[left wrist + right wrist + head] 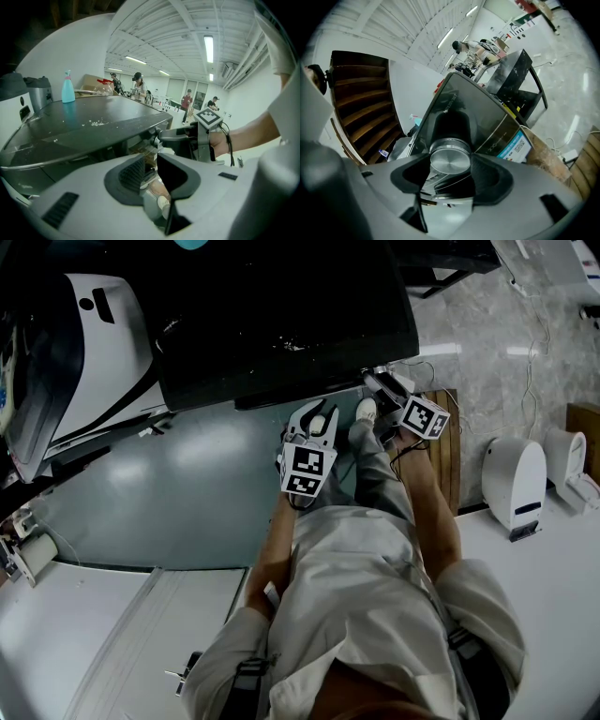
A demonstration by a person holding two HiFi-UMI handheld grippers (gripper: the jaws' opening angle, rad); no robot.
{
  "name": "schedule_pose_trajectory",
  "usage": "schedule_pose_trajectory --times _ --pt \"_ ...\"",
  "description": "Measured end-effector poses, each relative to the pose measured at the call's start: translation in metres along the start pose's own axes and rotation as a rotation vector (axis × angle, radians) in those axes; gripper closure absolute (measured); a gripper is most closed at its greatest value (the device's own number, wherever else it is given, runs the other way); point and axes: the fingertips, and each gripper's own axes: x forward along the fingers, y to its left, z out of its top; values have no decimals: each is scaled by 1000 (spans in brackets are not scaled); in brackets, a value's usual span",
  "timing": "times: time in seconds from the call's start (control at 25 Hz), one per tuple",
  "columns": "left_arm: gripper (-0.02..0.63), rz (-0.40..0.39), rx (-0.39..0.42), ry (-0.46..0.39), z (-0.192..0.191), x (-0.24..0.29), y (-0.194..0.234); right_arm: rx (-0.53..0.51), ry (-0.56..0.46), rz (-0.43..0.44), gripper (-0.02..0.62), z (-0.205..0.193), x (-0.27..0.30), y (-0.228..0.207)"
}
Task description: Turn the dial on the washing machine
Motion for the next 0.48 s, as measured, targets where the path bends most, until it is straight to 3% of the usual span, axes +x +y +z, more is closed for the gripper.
schedule_pose_trajectory --times 0.48 --pt "518 -4 -3 6 -3 1 -1 101 -12 59 325 0 0 0"
